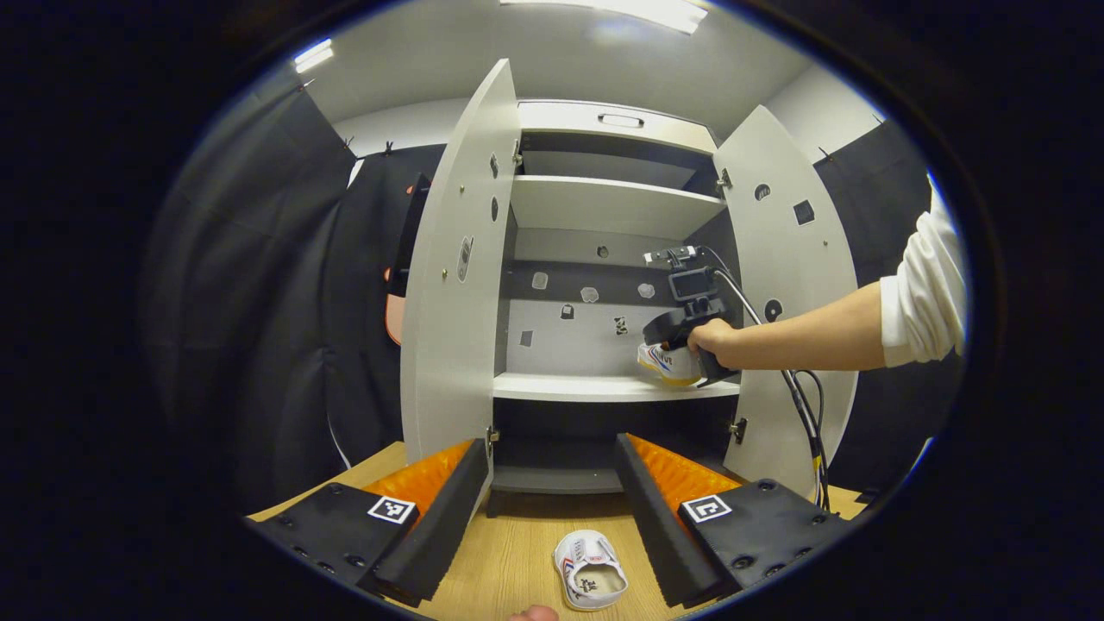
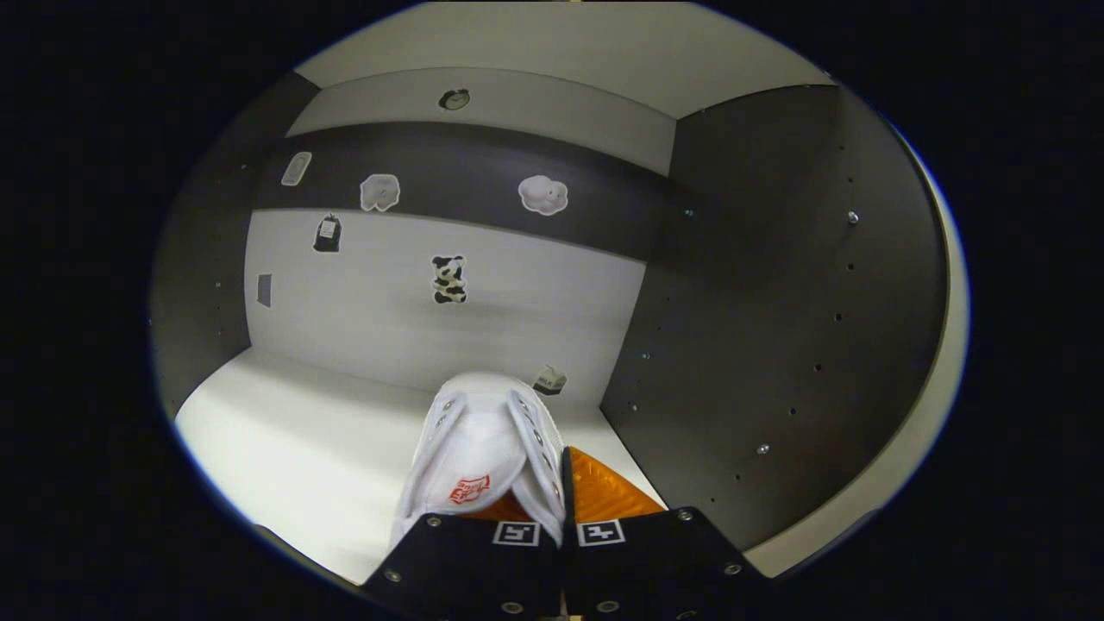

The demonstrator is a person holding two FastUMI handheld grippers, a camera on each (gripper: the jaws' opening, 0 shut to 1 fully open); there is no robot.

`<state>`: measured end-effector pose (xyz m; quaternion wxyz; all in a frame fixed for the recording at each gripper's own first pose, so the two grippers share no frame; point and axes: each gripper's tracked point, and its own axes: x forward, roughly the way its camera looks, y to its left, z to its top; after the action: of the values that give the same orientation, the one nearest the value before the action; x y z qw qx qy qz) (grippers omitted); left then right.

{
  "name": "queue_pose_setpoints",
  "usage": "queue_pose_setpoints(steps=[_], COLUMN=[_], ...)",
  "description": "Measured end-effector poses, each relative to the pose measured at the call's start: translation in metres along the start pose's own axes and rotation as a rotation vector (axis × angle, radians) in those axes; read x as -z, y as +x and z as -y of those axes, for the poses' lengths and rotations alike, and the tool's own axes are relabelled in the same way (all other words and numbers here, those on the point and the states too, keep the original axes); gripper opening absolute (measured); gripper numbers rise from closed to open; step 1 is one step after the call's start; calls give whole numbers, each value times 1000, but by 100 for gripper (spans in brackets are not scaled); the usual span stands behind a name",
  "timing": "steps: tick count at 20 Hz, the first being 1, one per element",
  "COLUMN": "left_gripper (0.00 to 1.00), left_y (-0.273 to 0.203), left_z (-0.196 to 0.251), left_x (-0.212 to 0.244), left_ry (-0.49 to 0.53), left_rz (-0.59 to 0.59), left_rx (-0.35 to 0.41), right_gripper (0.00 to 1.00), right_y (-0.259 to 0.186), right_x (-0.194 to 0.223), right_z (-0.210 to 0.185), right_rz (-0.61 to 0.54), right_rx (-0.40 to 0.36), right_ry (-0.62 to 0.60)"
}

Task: Grab one shoe with the right hand and put it into the shoe cabinet, grab the other shoe with the left hand and put it into the shoe cabinet; then close the right door with the right hand and the left door with the left hand.

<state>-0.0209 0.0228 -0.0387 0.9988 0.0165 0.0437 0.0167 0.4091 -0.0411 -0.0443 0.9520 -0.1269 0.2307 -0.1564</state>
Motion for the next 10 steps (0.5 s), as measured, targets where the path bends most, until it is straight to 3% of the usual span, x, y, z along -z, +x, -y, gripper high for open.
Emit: queue_pose_setpoints(steps=[2, 6, 10], left_gripper=[99, 94, 96], left_y=[1, 0, 1], left_z=[2, -1, -4], left_x=[-3, -2, 2], left_ry=[5, 8, 0], left_rz=[9, 9, 0], left_rx=[4, -2, -10], right_gripper=[2, 2, 11], right_y=[5, 13, 12], right_x=[12, 28, 28], right_z=[-5, -8, -11], right_rz=[-43, -108, -117], right_rx=[-9, -8, -42], right_ry=[-3, 14, 38])
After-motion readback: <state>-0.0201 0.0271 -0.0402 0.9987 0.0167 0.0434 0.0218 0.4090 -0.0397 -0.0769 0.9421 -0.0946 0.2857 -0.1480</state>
